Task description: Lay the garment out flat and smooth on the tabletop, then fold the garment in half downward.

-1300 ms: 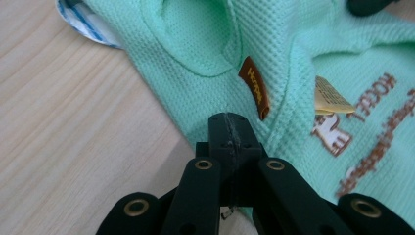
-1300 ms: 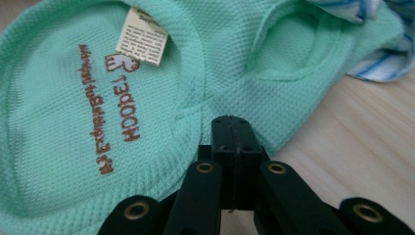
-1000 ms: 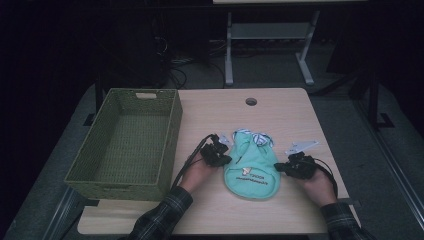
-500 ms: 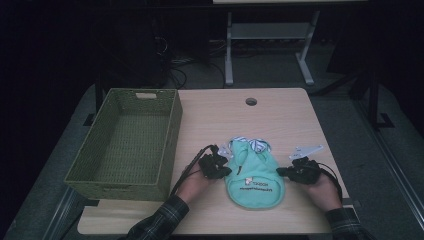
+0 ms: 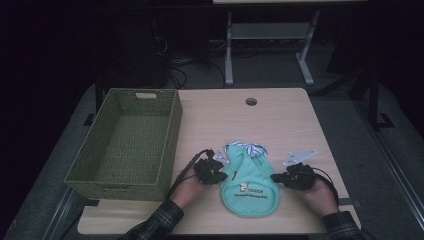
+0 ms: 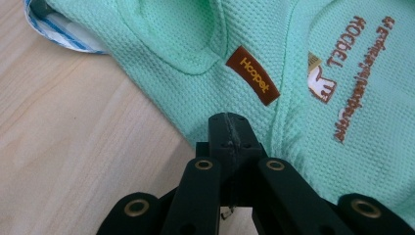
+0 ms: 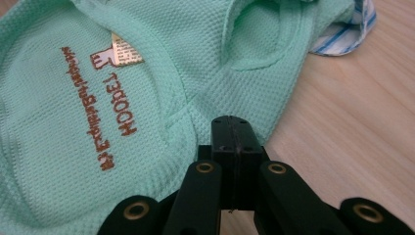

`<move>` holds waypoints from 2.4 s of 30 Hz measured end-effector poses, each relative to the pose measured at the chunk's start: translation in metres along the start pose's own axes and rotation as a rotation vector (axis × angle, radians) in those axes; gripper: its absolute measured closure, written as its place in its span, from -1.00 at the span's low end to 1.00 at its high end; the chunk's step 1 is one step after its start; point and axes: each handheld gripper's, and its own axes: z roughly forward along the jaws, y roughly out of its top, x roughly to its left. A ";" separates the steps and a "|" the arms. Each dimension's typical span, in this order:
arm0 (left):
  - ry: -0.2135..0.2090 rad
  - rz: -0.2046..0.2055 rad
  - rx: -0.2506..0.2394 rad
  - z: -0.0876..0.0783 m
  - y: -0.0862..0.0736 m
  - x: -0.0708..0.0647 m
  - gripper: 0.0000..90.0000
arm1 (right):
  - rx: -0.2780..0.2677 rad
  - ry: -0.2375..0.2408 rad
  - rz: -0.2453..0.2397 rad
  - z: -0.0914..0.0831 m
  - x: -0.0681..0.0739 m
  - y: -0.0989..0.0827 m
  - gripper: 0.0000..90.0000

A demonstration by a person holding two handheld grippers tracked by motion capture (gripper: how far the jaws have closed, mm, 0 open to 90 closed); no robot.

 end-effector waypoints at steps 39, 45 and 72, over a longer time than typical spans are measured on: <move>0.047 -0.094 -0.121 -0.016 0.030 0.058 -0.10 | -0.120 -0.049 0.101 -0.001 -0.049 0.048 0.33; 0.070 -0.106 -0.134 -0.015 0.036 0.067 -0.08 | -0.112 -0.048 0.114 0.012 -0.061 0.061 0.33; 0.080 -0.145 -0.112 0.018 0.054 0.098 -0.12 | -0.080 -0.074 0.020 0.051 -0.065 0.059 0.50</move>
